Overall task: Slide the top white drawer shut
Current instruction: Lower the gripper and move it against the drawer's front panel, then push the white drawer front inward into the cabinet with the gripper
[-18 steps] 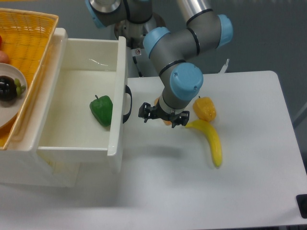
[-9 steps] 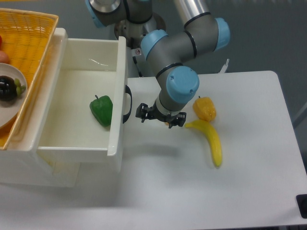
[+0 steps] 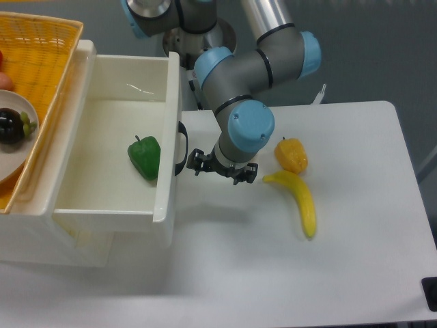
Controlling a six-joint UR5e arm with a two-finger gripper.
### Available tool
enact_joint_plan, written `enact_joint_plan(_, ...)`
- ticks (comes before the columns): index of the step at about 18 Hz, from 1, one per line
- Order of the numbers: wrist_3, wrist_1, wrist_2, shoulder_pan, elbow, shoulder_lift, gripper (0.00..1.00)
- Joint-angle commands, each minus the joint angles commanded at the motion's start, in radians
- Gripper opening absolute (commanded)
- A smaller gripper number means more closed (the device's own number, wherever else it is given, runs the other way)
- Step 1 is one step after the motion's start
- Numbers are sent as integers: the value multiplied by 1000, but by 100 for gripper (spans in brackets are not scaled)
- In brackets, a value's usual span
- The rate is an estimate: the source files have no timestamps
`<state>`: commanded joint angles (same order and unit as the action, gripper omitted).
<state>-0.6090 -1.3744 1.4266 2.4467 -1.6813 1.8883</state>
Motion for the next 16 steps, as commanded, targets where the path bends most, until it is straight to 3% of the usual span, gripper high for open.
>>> enact_joint_plan(16, -2, -12, -5, -11, 9, -11, 100)
